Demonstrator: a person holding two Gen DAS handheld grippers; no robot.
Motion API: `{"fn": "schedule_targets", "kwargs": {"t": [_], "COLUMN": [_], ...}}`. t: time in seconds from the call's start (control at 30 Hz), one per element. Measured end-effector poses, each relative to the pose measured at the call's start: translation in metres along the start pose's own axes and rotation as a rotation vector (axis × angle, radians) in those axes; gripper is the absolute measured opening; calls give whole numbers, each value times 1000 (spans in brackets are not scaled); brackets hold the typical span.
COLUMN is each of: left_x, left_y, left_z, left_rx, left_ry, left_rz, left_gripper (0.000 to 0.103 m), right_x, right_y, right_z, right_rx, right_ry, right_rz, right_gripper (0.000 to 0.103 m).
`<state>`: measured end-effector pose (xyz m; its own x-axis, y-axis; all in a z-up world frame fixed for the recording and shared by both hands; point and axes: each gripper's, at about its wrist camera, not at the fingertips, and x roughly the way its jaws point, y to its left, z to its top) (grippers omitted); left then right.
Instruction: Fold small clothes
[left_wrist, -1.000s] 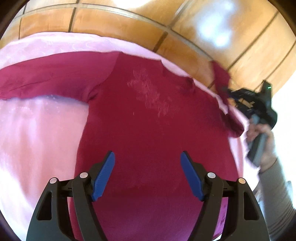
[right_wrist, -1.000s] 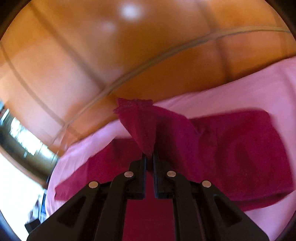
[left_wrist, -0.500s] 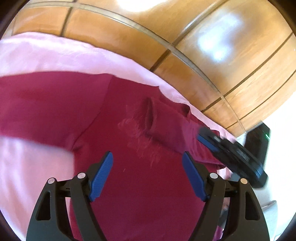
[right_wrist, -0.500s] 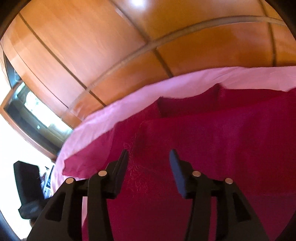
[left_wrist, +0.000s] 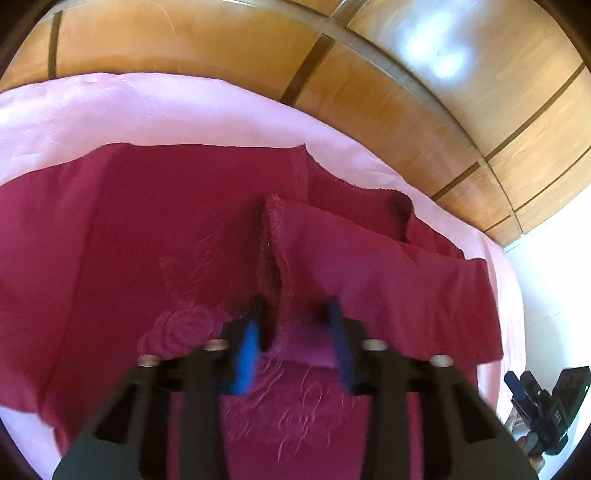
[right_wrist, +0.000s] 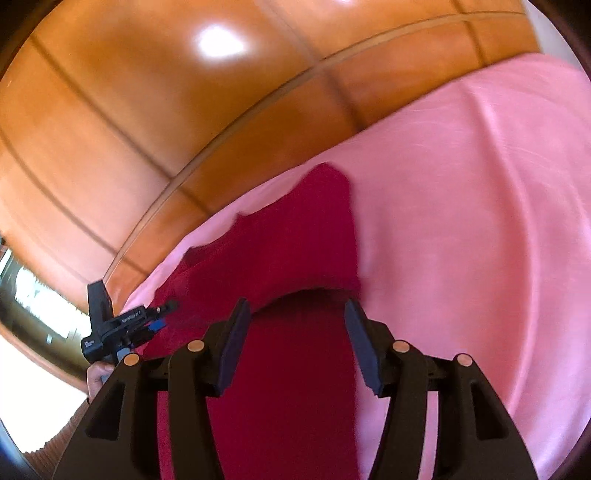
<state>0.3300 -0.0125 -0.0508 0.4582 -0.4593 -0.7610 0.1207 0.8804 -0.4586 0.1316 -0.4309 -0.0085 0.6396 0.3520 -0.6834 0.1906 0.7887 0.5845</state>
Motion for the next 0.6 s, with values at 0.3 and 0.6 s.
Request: {"fn": "schedule_targets", "kwargs": {"t": [0.3, 0.6], "left_x": [-50, -36], "left_y": [7, 41], "left_z": [-7, -20], "left_rx": [12, -4], "left_ry": [-126, -61], "left_rz": [34, 152], "left_gripper": [9, 9], "right_x": [46, 115], "right_y": [31, 49], "right_z": [13, -4], "right_rx": [-77, -160], "right_ry": [37, 125], "right_rz": [47, -98], "right_gripper": [51, 50]}}
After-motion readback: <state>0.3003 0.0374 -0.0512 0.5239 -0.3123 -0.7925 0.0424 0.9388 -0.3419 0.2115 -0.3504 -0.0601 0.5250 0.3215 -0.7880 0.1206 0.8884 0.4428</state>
